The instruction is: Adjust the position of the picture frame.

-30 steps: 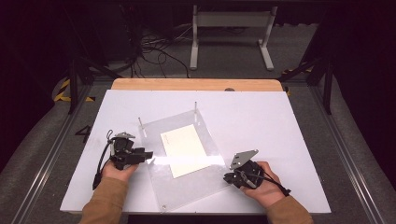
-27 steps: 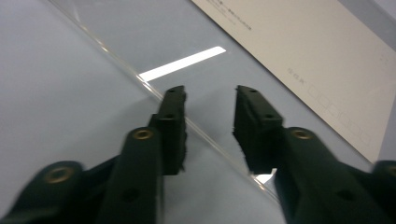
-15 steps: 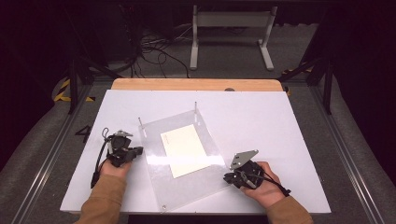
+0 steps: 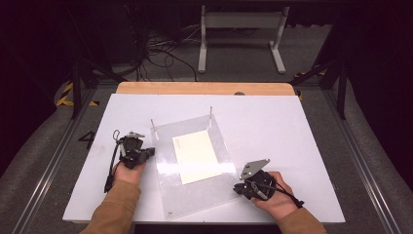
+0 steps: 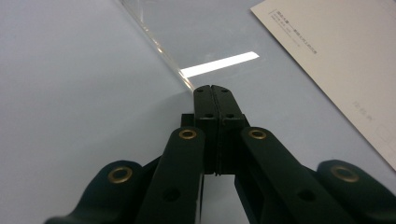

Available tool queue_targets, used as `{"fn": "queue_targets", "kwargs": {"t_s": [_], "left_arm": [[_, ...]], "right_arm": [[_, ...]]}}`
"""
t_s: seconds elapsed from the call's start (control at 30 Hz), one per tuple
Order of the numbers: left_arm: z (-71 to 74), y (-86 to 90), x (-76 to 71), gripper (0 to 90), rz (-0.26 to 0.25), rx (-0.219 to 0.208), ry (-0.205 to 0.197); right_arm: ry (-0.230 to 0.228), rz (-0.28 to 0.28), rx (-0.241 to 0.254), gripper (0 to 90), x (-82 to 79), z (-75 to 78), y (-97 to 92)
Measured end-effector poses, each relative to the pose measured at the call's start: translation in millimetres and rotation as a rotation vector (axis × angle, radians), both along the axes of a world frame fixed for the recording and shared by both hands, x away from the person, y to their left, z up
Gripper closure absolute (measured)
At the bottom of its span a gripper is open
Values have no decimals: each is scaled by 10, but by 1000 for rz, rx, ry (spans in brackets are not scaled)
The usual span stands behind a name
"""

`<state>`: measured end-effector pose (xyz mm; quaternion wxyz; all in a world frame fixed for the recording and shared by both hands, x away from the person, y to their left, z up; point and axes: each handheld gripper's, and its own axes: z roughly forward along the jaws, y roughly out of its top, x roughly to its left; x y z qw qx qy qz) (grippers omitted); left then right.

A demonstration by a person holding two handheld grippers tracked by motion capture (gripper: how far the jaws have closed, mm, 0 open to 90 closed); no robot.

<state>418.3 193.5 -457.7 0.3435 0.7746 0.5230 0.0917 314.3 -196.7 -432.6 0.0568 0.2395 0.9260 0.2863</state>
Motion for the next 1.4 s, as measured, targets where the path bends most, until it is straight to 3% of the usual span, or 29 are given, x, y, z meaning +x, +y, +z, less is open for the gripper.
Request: {"fn": "queue_targets", "kwargs": {"t_s": [0.03, 0.07, 0.1, 0.13, 0.17, 0.27, 0.3, 0.33, 0.43, 0.6, 0.8, 0.83, 0.87, 0.93, 1.0, 1.07, 1.1, 1.13, 1.23, 1.3, 1.4], "left_arm": [[-9, -39, 30, 900, -5, -24, 4], [-10, -64, 43, 900, -2, -30, 6], [-6, -107, 63, 900, -6, -19, -1], [-2, -130, 73, 900, -12, -11, -3], [-8, -178, 109, 900, -17, -20, -8], [-16, -225, 148, 899, -22, -32, -11], [-10, -258, 169, 900, -24, -26, -11], [-6, -296, 191, 899, -28, -21, -12], [7, -468, 273, 899, -43, 2, -22], [26, -702, 368, 899, -75, 44, -46], [32, -742, 378, 891, -114, 51, -56], [56, -697, 349, 788, -119, 34, -49], [86, -641, 310, 746, -145, -19, -40], [116, -606, 260, 704, -160, -40, -39], [167, -557, 112, 687, -203, -71, -62], [219, -528, -72, 664, -274, -71, -87], [260, -508, -254, 659, -336, -71, -110], [260, -508, -254, 657, -336, -71, -110], [380, -486, -639, 639, -468, -87, -126], [389, -478, -761, 637, -504, -81, -120], [357, -485, -863, 624, -537, -109, -88]], "right_arm": [[13, 7, 15, 893, -8, -9, 6], [118, 47, 97, 894, -27, -57, 39], [140, 61, 125, 894, -59, -83, 76], [112, 74, 107, 892, -130, -74, 139], [78, 102, 29, 870, -209, -25, 206], [41, 104, 46, 865, -237, 10, 195], [-7, 63, 80, 852, -220, 65, 121], [-23, 36, 103, 852, -203, 92, 72], [-37, -9, 130, 844, -162, 139, -57], [-43, -38, 120, 825, -127, 142, -185], [-46, -40, 120, 817, -120, 136, -248], [-46, -34, 116, 815, -127, 135, -261], [-47, -32, 114, 812, -134, 137, -268], [-51, -26, 110, 808, -145, 140, -283], [-61, -25, 111, 797, -168, 148, -321], [-65, -19, 111, 791, -186, 154, -352], [-69, -15, 100, 784, -214, 151, -388], [-67, -16, 95, 782, -227, 146, -403], [-67, -21, 84, 776, -279, 123, -488], [-63, -33, 85, 772, -307, 117, -536], [-58, -35, 89, 765, -322, 104, -568]]}}
